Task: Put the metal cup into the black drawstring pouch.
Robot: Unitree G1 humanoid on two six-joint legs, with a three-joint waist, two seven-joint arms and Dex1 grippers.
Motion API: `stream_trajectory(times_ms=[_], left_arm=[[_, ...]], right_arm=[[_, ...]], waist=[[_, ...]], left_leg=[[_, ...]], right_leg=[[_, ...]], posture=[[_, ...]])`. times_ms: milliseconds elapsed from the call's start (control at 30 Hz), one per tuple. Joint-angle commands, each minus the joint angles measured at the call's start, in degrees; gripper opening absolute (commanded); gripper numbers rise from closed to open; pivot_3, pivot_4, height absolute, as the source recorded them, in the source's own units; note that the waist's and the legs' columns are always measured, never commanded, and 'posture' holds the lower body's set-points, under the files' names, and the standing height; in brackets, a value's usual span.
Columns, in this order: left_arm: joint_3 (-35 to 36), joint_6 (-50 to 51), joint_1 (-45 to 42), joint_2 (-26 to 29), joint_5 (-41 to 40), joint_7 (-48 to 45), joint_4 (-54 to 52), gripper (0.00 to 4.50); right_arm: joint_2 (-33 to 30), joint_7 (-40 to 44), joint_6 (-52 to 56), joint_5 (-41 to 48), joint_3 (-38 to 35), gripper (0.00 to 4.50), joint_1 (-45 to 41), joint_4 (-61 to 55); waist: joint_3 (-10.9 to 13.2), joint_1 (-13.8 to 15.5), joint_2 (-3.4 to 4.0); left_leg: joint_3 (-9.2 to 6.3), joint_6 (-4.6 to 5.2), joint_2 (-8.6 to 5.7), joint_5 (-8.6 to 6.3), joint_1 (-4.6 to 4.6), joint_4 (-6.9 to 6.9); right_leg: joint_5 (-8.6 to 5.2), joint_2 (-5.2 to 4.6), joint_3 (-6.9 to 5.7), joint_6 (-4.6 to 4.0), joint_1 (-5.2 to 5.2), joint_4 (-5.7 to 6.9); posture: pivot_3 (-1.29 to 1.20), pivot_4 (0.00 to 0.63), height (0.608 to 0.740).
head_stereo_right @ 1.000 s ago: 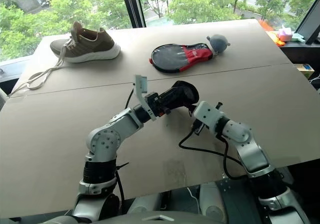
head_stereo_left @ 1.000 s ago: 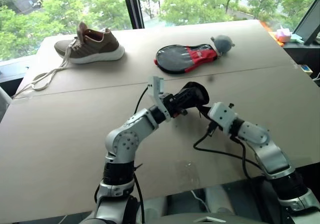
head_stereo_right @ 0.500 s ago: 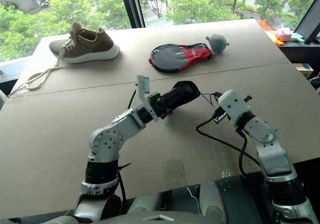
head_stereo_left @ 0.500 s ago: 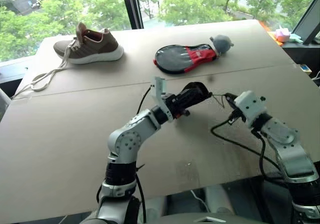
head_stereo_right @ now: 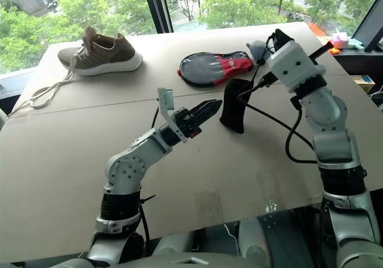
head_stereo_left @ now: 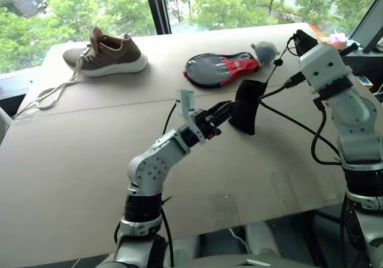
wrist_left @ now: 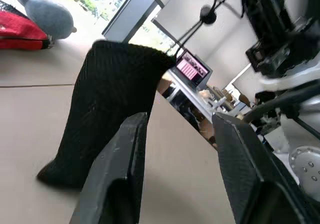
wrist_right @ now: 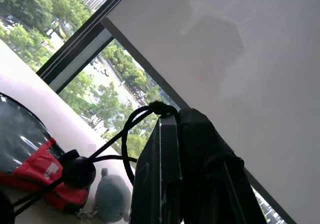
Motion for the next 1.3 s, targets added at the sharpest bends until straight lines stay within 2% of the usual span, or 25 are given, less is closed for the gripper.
stream_trajectory(times_ms=[33, 100, 167, 333, 467, 567, 667, 833, 1100, 1300], left_arm=[[-1.92, 10.61, 4.53, 17.8, -9.98, -22.48, -7.68, 2.49], [-3.23, 6.68, 3.82, 27.43, -3.81, -30.3, -3.77, 2.49], [-2.67, -1.16, -0.64, 30.28, 3.74, -30.74, 4.96, 2.49], [2.64, -17.06, -21.17, 23.58, 11.67, -24.97, 24.18, 2.49], [1.54, -25.11, -32.52, 15.6, 15.8, -22.19, 29.5, 2.49], [1.51, -27.39, -37.26, 11.07, 16.29, -22.2, 31.16, 2.49], [2.11, -25.51, -38.58, 8.96, 14.29, -24.15, 29.91, 2.49], [3.46, -18.23, -36.41, 9.42, 9.0, -26.12, 25.52, 2.49], [2.36, -13.76, -33.66, 9.58, 8.15, -26.5, 23.58, 2.49], [2.31, -15.79, -33.52, 8.48, 10.41, -25.71, 26.34, 2.49]], right_arm=[[-1.71, 0.58, -6.79, -2.69, 1.5, 0.0, -7.82, 0.51], [-2.38, 1.07, -9.13, -3.22, 1.95, 0.0, -11.65, 1.84], [-2.77, 1.49, -10.88, -3.37, 2.28, 0.0, -14.88, 3.59], [-3.21, 2.57, -16.54, -4.5, 3.81, 0.0, -20.86, 9.13], [-2.62, 3.45, -20.4, -4.79, 5.53, 0.0, -23.39, 12.77], [-1.77, 3.89, -21.61, -4.93, 6.44, 0.0, -24.32, 14.7], [-0.87, 4.48, -22.04, -4.87, 7.29, 0.0, -24.57, 16.08], [0.62, 4.93, -21.83, -4.97, 7.97, 0.0, -24.45, 17.03], [1.95, 5.15, -21.3, -4.77, 7.89, 0.0, -24.35, 16.4], [1.79, 5.52, -21.06, -4.55, 7.28, 0.0, -24.07, 15.55]], waist=[[0.04, -1.09, 0.02], [0.07, -1.54, 0.06], [0.09, -1.33, 0.09], [0.15, 0.31, -0.24], [0.11, 0.3, -0.32], [0.1, -0.36, -0.34], [0.1, -1.25, -0.34], [0.12, -2.02, -0.31], [0.12, -1.46, -0.31], [0.12, -1.59, -0.31]], left_leg=[[0.05, 0.0, 0.0, 0.0, 0.01, -0.02], [0.18, 0.0, 0.01, 0.0, 0.01, -0.16], [0.15, 0.01, 0.02, 0.0, 0.04, -0.18], [0.01, 0.01, 0.0, 0.0, 0.0, 0.02], [-0.14, 0.02, -0.17, -0.01, -0.24, 0.02], [-0.04, 0.06, -0.32, -0.02, -1.08, 0.01], [-0.06, 0.06, -0.32, -0.02, -1.44, -0.03], [0.0, 0.05, -0.25, -0.02, -1.43, -0.06], [-0.05, 0.04, -0.26, 0.01, -1.1, 0.19], [-0.05, 0.04, -0.26, 0.01, -1.1, 0.14]], right_leg=[[0.0, 0.02, 0.03, -0.01, -0.05, 0.05], [-0.01, 0.12, 0.18, -0.02, -0.2, 0.09], [-0.02, 0.16, 0.15, -0.03, -0.19, 0.09], [-0.02, 0.08, -0.24, -0.17, 0.05, 0.04], [0.05, -0.21, -0.22, -0.04, -0.18, -0.02], [0.14, -0.34, -0.19, 0.1, -1.08, 0.05], [0.14, -0.32, -0.27, 0.1, -1.49, 0.05], [0.14, -0.26, -0.18, 0.1, -1.56, 0.05], [0.25, -0.25, -0.16, 0.17, -1.12, 0.19], [0.25, -0.25, -0.15, 0.17, -1.14, 0.14]], posture=[[0.0, 0.15, 0.74], [0.0, 0.15, 0.74], [0.0, 0.15, 0.74], [0.0, 0.15, 0.74], [0.0, 0.15, 0.74], [0.0, 0.15, 0.74], [0.0, 0.15, 0.74], [0.0, 0.15, 0.74], [0.0, 0.15, 0.74], [0.0, 0.15, 0.74]])
